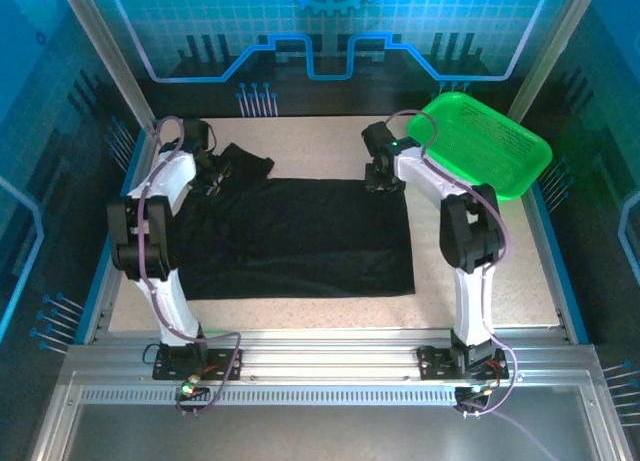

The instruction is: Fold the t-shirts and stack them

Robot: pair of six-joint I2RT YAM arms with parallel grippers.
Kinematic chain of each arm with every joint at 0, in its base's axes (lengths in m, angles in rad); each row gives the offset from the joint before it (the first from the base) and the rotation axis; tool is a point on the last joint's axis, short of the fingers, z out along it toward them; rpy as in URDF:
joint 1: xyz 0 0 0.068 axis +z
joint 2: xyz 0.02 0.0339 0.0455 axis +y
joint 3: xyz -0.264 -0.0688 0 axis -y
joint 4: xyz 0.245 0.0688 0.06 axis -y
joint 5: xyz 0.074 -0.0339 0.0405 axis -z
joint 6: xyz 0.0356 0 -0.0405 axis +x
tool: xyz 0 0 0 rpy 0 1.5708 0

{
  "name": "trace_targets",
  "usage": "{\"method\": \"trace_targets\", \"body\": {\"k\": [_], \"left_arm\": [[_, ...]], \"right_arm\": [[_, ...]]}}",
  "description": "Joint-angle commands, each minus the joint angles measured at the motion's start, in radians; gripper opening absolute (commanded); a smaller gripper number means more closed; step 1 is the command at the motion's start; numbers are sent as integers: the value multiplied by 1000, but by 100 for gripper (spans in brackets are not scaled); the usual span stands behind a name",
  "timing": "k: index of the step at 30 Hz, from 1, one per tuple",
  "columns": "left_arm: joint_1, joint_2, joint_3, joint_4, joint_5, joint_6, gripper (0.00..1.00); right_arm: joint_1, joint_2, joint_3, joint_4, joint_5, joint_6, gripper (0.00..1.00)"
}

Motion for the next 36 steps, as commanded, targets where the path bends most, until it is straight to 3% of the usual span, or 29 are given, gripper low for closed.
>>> {"method": "trace_targets", "body": {"k": [1, 9, 18, 28, 31, 36], "left_arm": [[14, 54, 71, 108, 70, 32, 44], [35, 123, 134, 133, 89, 33, 44], [65, 186, 197, 132, 98, 35, 46], [78, 337, 399, 153, 26, 32, 51], [77, 395, 474, 173, -19, 58, 52], [55, 490, 594, 217, -62, 132, 53]], "right_arm": [[-52, 77, 71, -13, 61, -42, 48], [-128, 248, 258, -80, 29, -64, 49], [-143, 325, 318, -130, -28, -49, 46], [-141, 279, 303, -134, -43, -20, 7], [-140, 263, 295, -134, -55, -6, 1], [-121, 255, 304, -145, -76, -1, 0]]}}
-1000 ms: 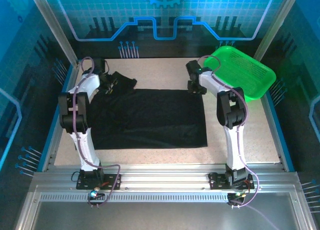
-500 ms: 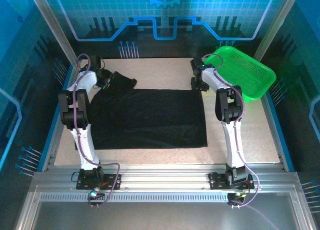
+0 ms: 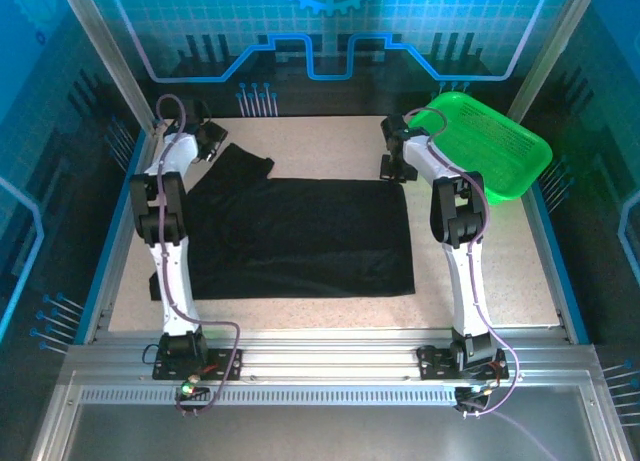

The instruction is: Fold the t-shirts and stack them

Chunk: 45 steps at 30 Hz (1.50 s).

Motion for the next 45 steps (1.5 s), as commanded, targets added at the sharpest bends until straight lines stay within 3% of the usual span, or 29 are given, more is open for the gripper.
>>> {"method": "trace_targets", "body": {"k": [1, 9, 16, 27, 29, 37, 45], "left_arm": [[-17, 74, 110, 21, -60, 88, 53], [-59, 225, 300, -86, -98, 135, 53], [-77, 297, 380, -267, -76, 87, 50], [-83, 287, 383, -426, -106, 145, 8], [-83, 271, 381, -422, -112, 154, 0], [-83, 109, 340, -373, -131, 135, 0], [-70, -246, -53, -236, -44, 131, 0]], "right_arm": [[17, -38, -9, -57, -34, 19, 0], [32, -56, -23, -52, -55, 19, 0], [28, -63, -35, -46, -61, 11, 0], [18, -56, -34, -43, -70, 21, 0], [18, -57, -32, -40, -73, 18, 0], [-6, -98, -49, 31, -127, -35, 0], [-12, -189, -76, 101, -194, -170, 0]]}}
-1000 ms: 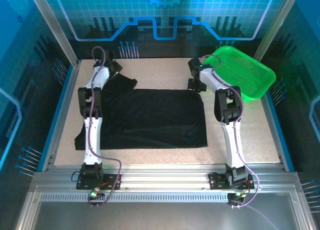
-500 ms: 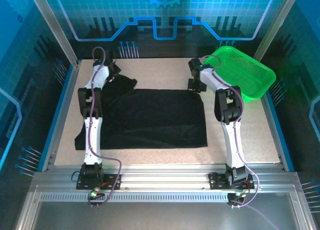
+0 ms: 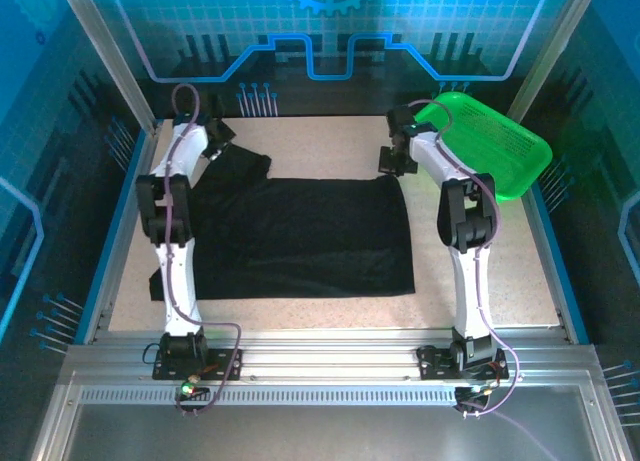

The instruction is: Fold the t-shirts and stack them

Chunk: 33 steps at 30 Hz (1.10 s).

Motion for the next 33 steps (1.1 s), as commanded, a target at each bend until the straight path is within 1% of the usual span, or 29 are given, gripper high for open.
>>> {"method": "trace_targets", "body": {"k": [1, 5, 8, 12, 14, 16, 19, 25, 30, 33], "left_arm": [[5, -206, -164, 58, 57, 1, 0], [9, -418, -426, 105, 79, -12, 0], [23, -582, -614, 128, 68, -36, 0], [34, -780, -806, 100, 13, -41, 0], [40, -872, -887, 67, -19, -49, 0], [45, -970, -972, 30, -74, -57, 0], [55, -1084, -1077, -14, -125, -79, 0], [56, -1214, -1187, -95, -187, -91, 0], [56, -1261, -1236, -165, -231, -94, 0], [55, -1290, -1273, -180, -235, -111, 0]], "right_arm": [[-5, -77, -21, 37, -46, -88, 0], [-4, -151, -109, 82, -50, -98, 0], [6, -215, -191, 113, -55, -88, 0], [26, -322, -350, 154, -10, -66, 0], [34, -381, -443, 184, -1, -53, 0], [47, -443, -540, 212, 9, -45, 0], [58, -511, -652, 227, 9, -25, 0], [67, -587, -792, 217, 39, -2, 0], [69, -599, -827, 201, 47, 3, 0], [71, -596, -840, 200, 51, 9, 0]]}}
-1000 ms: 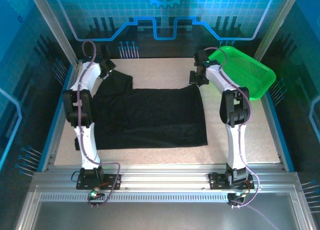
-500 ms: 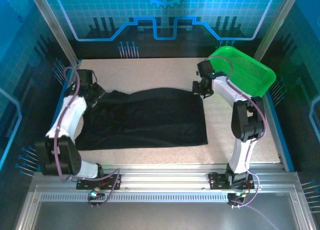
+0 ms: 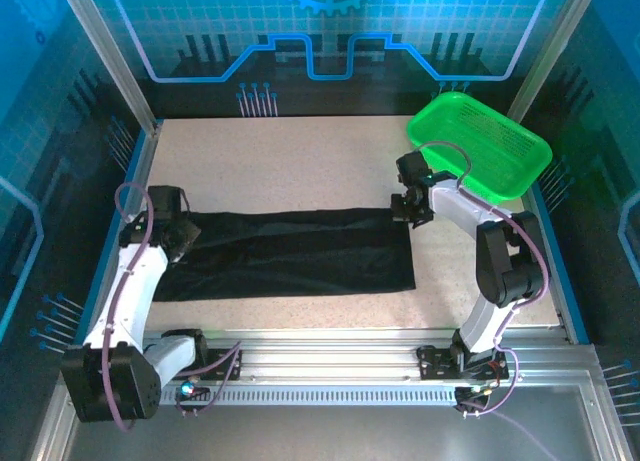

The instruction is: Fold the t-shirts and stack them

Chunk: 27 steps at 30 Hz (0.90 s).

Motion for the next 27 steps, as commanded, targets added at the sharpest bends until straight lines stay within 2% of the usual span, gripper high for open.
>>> {"method": "trace_targets", "body": {"k": [1, 10, 18, 19, 20, 23, 25, 27], "left_arm": [[8, -44, -42, -67, -47, -32, 0], [8, -115, -76, -125, -82, -53, 0], [8, -97, -131, -106, -74, -65, 0], [8, -88, -137, -104, -78, -67, 0], [6, -81, -141, -104, -80, -68, 7], [5, -77, -143, -118, -101, -85, 13], [5, -78, -133, -116, -109, -89, 26], [2, -69, -105, -113, -111, -86, 29]], "right_arm": [[9, -26, -20, -6, 22, 23, 0], [14, -48, -37, -41, 56, 43, 0], [50, -67, -91, -44, 64, 86, 1], [50, -66, -97, -51, 67, 101, 5], [49, -65, -102, -55, 69, 111, 9], [47, -97, -125, -76, 86, 151, 26], [45, -147, -149, -80, 103, 176, 42], [41, -191, -162, -81, 110, 195, 45]]}}
